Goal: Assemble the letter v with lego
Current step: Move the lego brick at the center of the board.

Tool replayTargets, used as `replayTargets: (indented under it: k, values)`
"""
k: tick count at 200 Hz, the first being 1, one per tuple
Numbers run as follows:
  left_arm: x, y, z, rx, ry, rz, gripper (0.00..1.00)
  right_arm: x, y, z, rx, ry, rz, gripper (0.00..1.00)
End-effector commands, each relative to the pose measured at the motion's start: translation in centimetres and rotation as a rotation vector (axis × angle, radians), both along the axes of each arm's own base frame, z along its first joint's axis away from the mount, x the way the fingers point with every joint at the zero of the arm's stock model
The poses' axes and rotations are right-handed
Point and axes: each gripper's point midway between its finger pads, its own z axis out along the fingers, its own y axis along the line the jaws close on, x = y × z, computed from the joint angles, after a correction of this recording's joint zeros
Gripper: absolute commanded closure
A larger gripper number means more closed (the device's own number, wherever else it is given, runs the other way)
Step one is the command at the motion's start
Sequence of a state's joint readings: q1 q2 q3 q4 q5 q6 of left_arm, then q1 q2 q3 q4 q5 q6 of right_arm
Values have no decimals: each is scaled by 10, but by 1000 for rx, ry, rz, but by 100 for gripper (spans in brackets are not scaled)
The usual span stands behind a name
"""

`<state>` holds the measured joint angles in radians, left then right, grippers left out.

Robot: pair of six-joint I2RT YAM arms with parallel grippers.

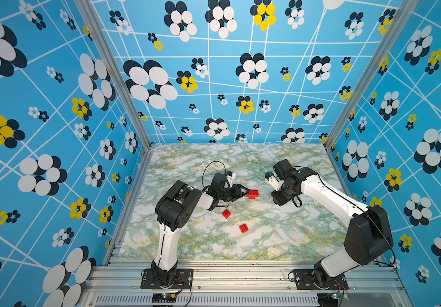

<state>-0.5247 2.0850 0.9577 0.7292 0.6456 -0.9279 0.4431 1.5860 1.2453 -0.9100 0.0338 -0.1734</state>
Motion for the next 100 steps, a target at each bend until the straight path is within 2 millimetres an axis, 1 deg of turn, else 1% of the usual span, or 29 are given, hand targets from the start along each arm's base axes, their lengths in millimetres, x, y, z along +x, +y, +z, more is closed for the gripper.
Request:
replayTargets:
  k: [1,16,33,100]
  values:
    - [2,-4,-4,-41,8,-12,46,-6,-8,-2,-24,11,6,100]
    - [2,-3,-7,-38,12,-11,47,-4,-8,-1,-22,8,4,100]
    - [3,-4,-7,-41,7,-9,48,-3,-8,0,-24,5,6,100]
    - [3,-7,-9,-73,8,-6,56,-6,-12,-7,-50,29,1,100]
